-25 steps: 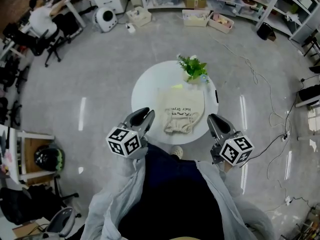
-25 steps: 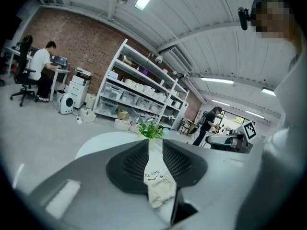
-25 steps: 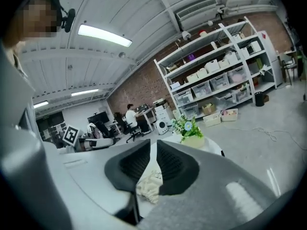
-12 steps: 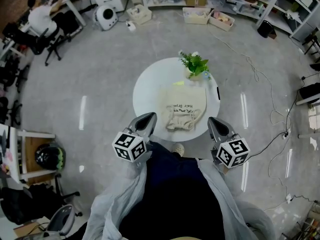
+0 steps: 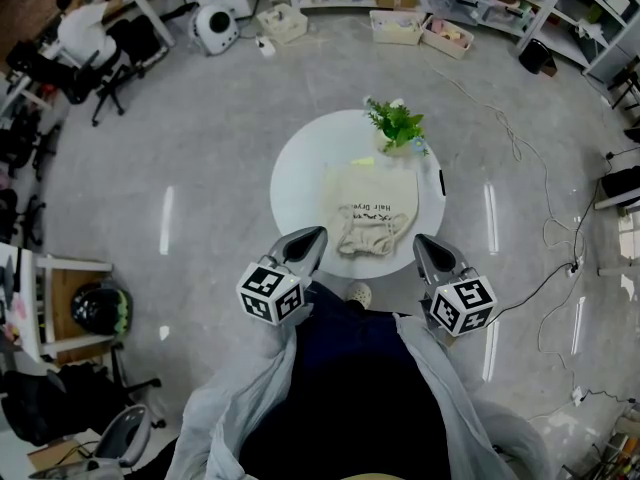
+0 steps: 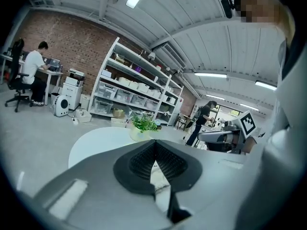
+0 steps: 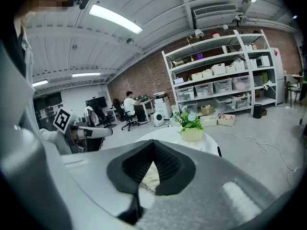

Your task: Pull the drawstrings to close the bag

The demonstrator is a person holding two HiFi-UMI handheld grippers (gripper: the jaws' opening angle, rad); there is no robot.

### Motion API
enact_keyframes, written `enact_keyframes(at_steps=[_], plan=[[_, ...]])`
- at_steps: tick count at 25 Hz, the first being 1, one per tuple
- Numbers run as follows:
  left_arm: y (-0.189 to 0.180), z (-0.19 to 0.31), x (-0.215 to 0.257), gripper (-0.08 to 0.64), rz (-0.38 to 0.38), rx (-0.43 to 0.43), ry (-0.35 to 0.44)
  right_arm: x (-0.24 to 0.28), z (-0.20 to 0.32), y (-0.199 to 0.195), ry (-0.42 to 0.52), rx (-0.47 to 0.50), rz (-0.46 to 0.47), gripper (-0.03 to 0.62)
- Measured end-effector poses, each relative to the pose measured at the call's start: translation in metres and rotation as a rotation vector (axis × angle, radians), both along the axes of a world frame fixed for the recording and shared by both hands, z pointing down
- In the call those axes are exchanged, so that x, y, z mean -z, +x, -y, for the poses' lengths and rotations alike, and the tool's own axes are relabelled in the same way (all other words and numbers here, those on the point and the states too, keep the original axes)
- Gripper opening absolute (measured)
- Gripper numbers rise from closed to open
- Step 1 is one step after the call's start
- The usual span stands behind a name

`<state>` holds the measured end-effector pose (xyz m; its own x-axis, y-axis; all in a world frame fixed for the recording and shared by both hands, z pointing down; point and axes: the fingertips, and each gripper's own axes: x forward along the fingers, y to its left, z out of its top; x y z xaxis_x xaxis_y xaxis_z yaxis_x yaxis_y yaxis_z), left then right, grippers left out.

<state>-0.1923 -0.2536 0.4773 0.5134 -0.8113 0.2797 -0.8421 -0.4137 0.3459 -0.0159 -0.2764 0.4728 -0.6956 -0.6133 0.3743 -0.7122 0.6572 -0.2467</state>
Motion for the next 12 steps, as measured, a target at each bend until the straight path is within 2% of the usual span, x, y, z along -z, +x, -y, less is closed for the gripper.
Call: enact_keyframes(at_steps=[12], plan=[[-0.0056, -0.0045, -0.0034, 0.015, 0.000, 0.018, -0.007, -0.0025, -0.0023, -0.0089, -0.004, 0.015, -0.002, 0.002]])
